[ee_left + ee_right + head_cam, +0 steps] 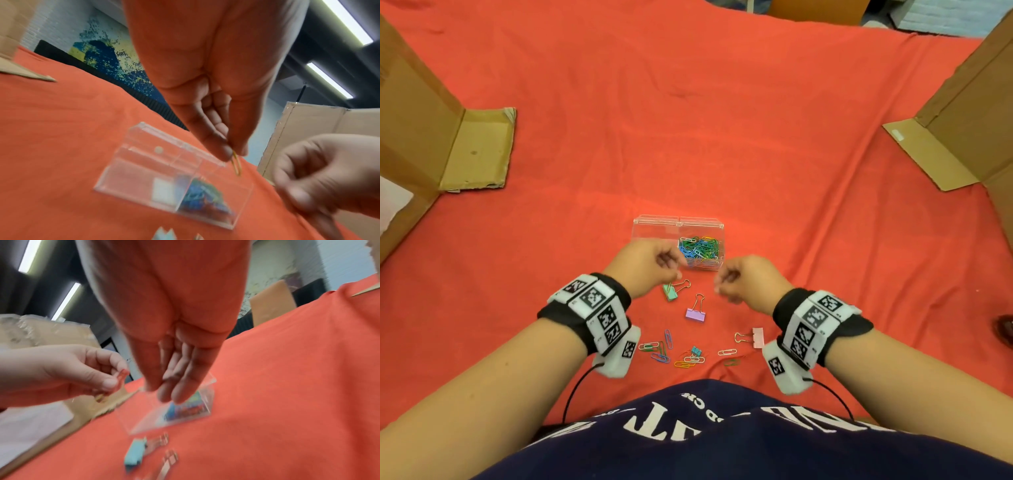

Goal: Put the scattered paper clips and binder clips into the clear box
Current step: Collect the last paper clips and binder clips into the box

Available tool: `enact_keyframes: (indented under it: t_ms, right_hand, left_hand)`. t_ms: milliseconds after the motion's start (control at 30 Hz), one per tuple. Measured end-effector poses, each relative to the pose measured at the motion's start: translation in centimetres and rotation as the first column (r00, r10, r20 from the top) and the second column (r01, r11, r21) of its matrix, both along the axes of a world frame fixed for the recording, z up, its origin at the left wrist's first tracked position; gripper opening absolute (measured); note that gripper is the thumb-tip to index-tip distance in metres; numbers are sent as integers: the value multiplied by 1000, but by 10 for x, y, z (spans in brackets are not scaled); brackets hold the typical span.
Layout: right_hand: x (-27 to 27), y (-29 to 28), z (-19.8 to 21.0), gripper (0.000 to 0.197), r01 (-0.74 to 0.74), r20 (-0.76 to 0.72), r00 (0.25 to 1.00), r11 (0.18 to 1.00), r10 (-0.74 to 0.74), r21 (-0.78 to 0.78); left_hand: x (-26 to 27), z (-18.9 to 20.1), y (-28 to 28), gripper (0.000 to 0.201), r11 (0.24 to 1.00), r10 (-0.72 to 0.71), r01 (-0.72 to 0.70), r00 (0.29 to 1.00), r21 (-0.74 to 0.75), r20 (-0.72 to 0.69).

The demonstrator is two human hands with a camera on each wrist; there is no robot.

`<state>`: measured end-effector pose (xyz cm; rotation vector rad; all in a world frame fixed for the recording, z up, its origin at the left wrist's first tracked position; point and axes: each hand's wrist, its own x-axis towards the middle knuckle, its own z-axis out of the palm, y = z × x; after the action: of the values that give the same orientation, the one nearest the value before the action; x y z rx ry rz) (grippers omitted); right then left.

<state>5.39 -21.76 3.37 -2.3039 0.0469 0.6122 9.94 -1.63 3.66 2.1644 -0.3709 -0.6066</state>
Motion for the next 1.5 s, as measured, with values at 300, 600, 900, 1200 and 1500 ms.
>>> enact_keyframes:
  t_ms: [300,600,900,1200,1500]
  right_hand:
    - [40,13,9,17,268,157,943,950,-293,163]
    - [-14,1,-1,19,-160,82,983,984,166,-79]
    - [-73,-6,-27,30,-569,-180,821,749,542,-341]
    - [-82,-4,-33,14,-591,-155,801,724,578,-357]
    - [-77,-7,-29,18,-609,-199,792,726,577,-318]
  left_hand:
    - [26,0,-35,19,949,270,-266,963,-168,0]
    - [-8,-16,-3,21,992,-92,91,996,91,3]
    - [-64,-49,36,50,889,-319,333,943,314,-98]
    - [-75,-53,35,20,872,-336,347,937,345,-92]
    - [-66,-51,35,13,875,-313,343,939,342,-140]
